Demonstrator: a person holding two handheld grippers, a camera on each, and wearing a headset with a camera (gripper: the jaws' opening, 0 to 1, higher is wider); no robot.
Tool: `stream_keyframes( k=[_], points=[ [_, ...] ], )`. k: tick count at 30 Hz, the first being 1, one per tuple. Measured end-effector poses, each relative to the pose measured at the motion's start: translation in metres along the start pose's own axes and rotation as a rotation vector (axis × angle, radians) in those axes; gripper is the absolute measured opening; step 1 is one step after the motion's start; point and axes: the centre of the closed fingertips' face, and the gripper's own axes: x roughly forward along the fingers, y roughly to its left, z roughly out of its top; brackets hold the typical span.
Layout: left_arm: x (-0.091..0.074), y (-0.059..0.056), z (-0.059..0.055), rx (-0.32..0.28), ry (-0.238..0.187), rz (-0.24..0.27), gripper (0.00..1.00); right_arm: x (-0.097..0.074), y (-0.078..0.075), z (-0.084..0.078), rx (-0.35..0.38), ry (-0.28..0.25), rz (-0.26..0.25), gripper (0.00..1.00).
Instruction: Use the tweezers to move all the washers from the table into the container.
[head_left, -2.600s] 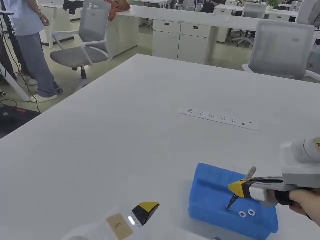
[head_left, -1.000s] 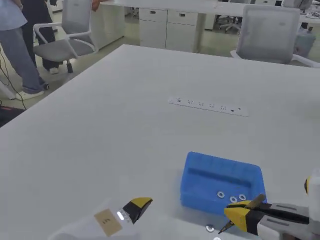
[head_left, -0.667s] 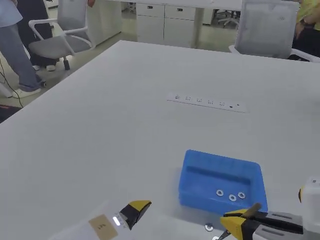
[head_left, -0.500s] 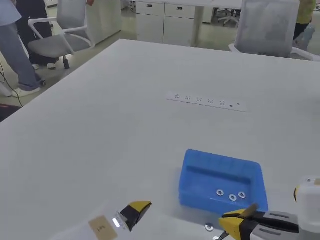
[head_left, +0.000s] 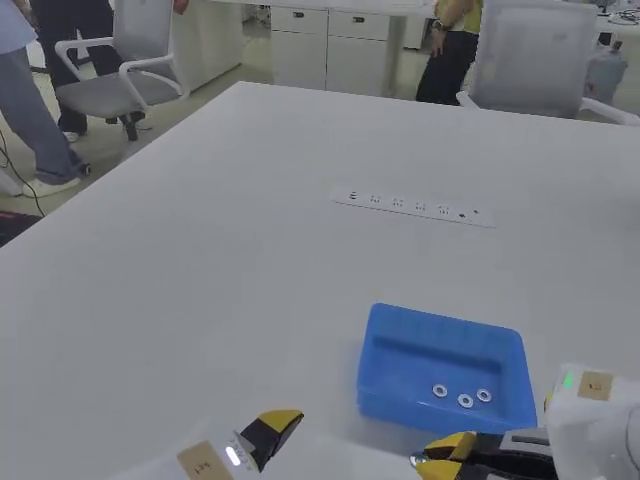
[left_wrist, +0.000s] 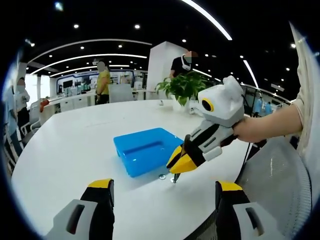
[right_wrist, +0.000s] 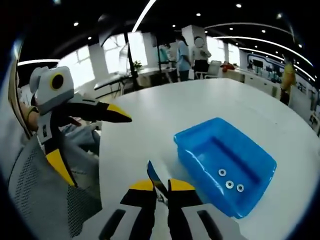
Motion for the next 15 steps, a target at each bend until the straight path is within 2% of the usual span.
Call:
stream_keyframes(
  k=[3, 4, 6, 8, 9, 15],
  points=[
    [0.000, 0.000, 0.001, 0.000, -0.003, 0.003, 0.85, -0.001, -0.001, 0.000, -0.083, 0.018, -0.014, 0.03],
    [0.000, 0.001, 0.001, 0.000, -0.004, 0.004, 0.85, 0.000, 0.002, 0.000, -0.084, 0.017, -0.007, 0.02],
    [0.000, 0.000, 0.001, 0.000, -0.005, 0.002, 0.85, 0.000, 0.001, 0.000, -0.083, 0.021, -0.014, 0.02],
    [-0.001, 0.001, 0.001, 0.005, -0.007, 0.004, 0.85, -0.001, 0.003, 0.002, -0.034, 0.005, 0.005, 0.02],
    [-0.001, 0.001, 0.002, 0.003, -0.008, 0.006, 0.85, -0.002, 0.004, 0.006, -0.011, -0.017, 0.012, 0.03],
    [-0.002, 0.003, 0.002, -0.003, -0.016, 0.015, 0.85, -0.017, 0.002, 0.032, 0.007, -0.078, 0.025, 0.03]
  ],
)
